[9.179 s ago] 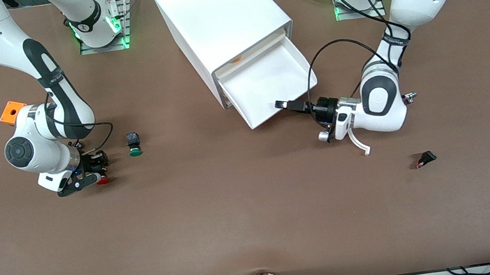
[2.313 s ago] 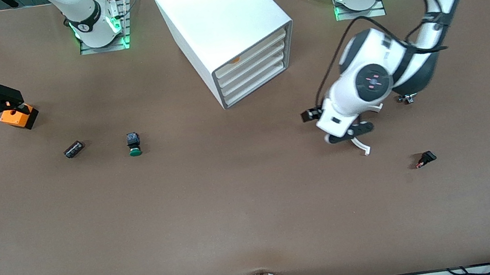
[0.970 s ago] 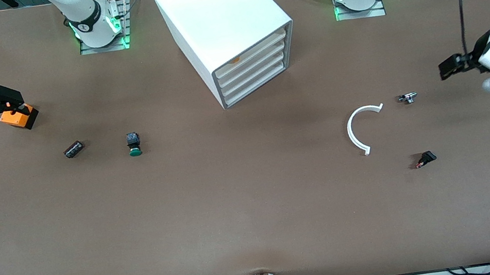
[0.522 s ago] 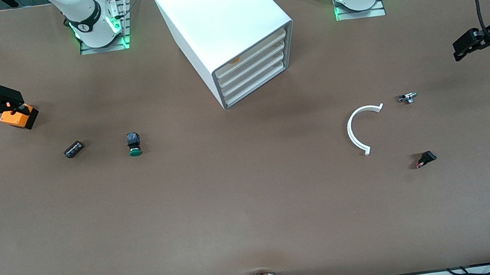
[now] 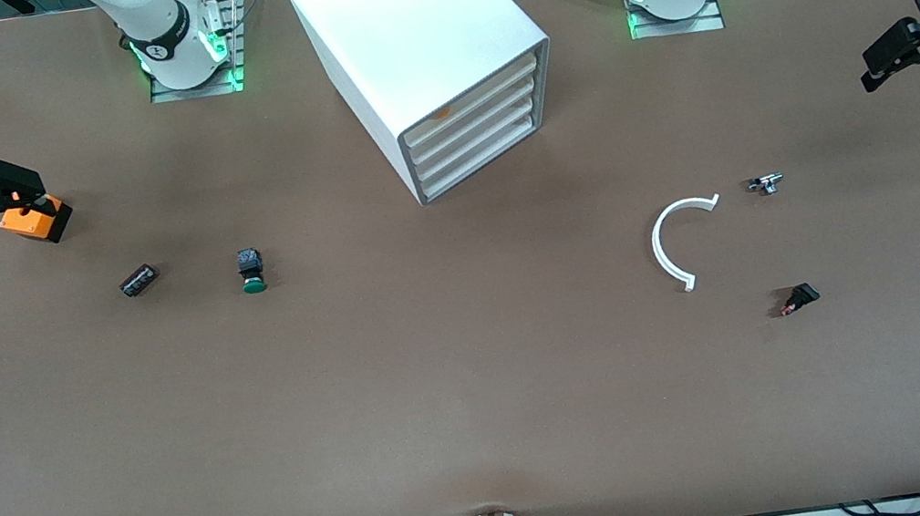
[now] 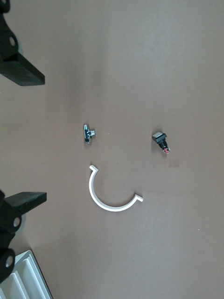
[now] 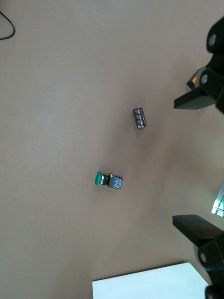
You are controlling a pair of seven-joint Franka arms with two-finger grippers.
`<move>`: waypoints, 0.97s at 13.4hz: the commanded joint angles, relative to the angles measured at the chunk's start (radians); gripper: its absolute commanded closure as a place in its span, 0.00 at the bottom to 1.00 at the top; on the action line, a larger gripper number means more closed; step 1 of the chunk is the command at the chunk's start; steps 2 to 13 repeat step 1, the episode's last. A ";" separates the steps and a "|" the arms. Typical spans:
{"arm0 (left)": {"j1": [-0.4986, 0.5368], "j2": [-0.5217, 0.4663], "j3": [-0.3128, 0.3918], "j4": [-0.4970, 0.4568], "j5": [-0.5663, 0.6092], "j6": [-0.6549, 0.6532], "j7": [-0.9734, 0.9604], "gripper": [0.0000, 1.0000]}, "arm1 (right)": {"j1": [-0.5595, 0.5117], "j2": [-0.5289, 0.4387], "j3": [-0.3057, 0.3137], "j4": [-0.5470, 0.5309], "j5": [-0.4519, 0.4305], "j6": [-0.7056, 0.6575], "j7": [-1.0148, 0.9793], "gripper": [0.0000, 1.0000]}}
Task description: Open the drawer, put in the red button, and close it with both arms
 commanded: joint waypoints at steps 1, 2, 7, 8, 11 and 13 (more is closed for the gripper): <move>0.004 0.004 -0.010 0.034 0.007 -0.026 0.005 0.00 | -0.010 0.005 0.013 0.013 -0.011 -0.001 0.010 0.00; 0.004 0.004 -0.010 0.034 0.007 -0.026 0.005 0.00 | -0.010 0.005 0.013 0.013 -0.011 -0.001 0.010 0.00; 0.004 0.004 -0.010 0.034 0.007 -0.026 0.005 0.00 | -0.010 0.005 0.013 0.013 -0.011 -0.001 0.010 0.00; 0.004 0.004 -0.010 0.034 0.007 -0.026 0.005 0.00 | -0.010 0.005 0.013 0.013 -0.011 -0.001 0.010 0.00; 0.004 0.004 -0.010 0.034 0.007 -0.026 0.005 0.00 | -0.010 0.005 0.013 0.013 -0.011 -0.001 0.010 0.00; 0.004 0.004 -0.010 0.034 0.007 -0.026 0.005 0.00 | -0.010 0.005 0.013 0.013 -0.011 -0.001 0.010 0.00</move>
